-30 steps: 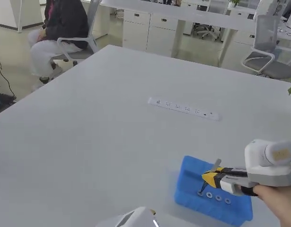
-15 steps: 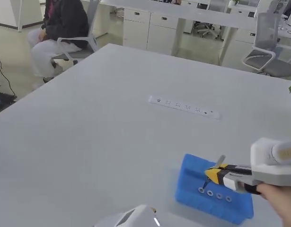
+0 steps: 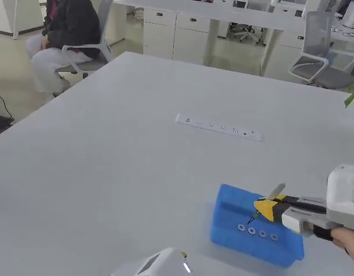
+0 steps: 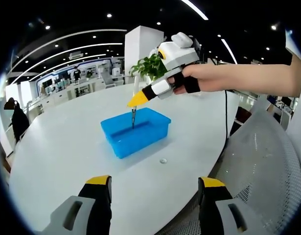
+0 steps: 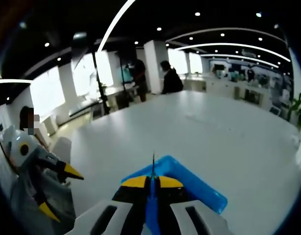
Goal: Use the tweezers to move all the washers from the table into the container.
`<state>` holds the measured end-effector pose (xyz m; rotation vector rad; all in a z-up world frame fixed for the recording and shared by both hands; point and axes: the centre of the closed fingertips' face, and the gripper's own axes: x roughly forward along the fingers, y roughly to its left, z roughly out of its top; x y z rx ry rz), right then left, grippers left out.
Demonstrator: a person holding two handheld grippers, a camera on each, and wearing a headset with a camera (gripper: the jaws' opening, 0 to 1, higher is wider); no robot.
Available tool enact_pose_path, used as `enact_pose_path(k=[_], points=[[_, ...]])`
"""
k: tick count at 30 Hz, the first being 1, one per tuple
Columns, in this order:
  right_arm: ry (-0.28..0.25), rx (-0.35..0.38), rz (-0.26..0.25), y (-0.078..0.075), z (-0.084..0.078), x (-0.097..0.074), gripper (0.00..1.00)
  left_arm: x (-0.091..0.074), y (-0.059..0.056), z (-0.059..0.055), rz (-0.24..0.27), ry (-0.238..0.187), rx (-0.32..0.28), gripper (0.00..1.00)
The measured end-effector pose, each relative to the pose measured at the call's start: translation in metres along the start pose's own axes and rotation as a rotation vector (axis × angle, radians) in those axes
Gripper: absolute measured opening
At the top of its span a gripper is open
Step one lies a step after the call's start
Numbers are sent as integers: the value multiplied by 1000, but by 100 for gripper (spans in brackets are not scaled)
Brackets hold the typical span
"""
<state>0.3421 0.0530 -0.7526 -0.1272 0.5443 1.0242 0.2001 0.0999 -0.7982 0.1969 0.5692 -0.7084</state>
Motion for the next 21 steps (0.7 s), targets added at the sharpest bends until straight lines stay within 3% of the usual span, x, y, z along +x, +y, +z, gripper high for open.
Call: enact_pose_path(k=[8,9,10,13,16,21], points=[[-11,48,28,24,-15,-11,3,0,-1,0,-3,-1,2,72],[-55,65,19,23,-11,-12,3,0,-1,0,-4,0,1,72],[-32,72,25,24,-16,-13,3,0,-1,0,-5,1,2,72],[-45,74,3,21,-17,-17,3,0,-2,-1,-8,3,7,72],[-55,107,22,25,-18,-19,3,1,-2,-1,-11,4,7,72],[-20,81,30,28,-27,-21,3,1,-2,0,-10,3,8,72]])
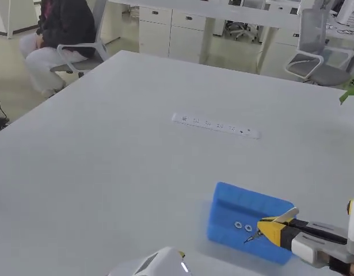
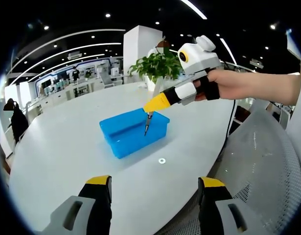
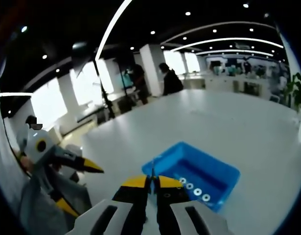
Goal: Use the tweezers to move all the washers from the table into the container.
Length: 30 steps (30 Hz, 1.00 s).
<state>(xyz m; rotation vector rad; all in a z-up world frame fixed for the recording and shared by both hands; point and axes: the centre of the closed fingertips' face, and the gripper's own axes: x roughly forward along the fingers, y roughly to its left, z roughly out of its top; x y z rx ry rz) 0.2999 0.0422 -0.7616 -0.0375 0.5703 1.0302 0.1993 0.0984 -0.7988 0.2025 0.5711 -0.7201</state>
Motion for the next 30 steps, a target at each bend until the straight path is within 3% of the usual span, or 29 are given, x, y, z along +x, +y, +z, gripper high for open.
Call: enact_pose_path(k=[8,15,25,30], points=[[124,-30,22,6,-34,6,3,0,0,0,1,1,1,72],[187,-69,36,12,-52,9,3,0,0,0,1,0,4,72],[203,-79,53,18,-58,10,4,0,-1,0,0,3,7,72],[233,-176,70,26,-59,10,4,0,-1,0,-3,5,8,72]])
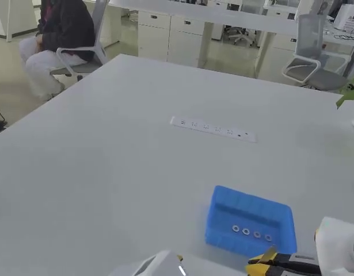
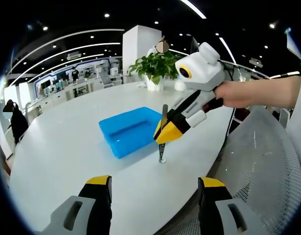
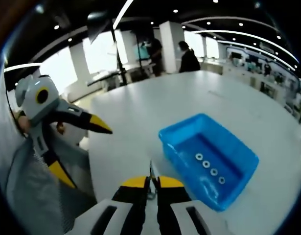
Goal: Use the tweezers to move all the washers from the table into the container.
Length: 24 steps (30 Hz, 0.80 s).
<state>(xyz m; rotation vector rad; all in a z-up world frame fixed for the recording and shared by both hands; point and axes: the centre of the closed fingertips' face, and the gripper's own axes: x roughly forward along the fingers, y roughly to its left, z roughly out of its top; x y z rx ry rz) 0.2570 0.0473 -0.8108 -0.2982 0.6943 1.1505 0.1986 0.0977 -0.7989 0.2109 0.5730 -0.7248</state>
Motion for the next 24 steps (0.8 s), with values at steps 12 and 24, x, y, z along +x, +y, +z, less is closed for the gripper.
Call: enact_pose_path(k=[12,24], points=[[52,-126,3,-1,-1,0,4,0,0,-1,-1,2,6,72],[89,-190,-3,-7,-1,3,4,0,1,-1,5,2,3,72]])
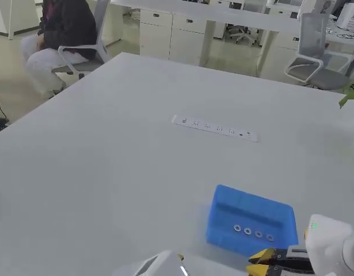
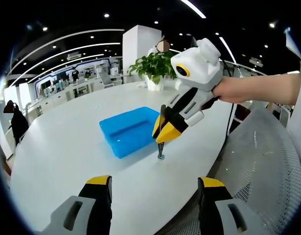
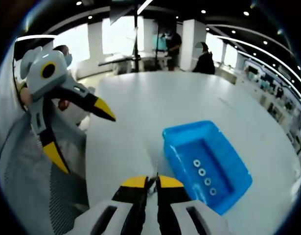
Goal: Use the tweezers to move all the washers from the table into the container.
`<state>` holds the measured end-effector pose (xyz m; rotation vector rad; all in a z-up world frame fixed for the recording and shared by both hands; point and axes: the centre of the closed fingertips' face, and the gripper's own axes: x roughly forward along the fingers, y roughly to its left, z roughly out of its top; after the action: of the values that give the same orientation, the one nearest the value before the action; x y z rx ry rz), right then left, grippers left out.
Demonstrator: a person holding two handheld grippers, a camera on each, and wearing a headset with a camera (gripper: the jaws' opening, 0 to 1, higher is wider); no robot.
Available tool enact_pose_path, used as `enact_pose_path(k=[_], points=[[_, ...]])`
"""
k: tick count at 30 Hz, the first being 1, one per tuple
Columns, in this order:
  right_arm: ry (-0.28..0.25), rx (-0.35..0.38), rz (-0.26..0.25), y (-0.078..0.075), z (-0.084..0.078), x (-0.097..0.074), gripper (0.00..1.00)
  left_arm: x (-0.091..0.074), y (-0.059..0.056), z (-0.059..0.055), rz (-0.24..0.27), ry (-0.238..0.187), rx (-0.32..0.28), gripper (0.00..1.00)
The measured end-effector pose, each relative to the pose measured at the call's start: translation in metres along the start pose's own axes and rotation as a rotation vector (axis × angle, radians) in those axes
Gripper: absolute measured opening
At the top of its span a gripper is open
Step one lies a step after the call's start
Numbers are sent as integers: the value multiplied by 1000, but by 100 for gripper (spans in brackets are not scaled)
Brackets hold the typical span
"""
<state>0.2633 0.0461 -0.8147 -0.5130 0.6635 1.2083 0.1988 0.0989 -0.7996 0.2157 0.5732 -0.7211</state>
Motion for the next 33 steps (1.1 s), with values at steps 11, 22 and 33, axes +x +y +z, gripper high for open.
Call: enact_pose_path(k=[11,22,33], points=[[-80,53,68,0,4,2,3,0,0,0,-1,-1,1,71],[-166,85,92,-1,30,-5,3,0,1,2,1,-10,-7,72],[-281,94,95,-19,77,-20,3,0,1,2,2,-13,-8,72]])
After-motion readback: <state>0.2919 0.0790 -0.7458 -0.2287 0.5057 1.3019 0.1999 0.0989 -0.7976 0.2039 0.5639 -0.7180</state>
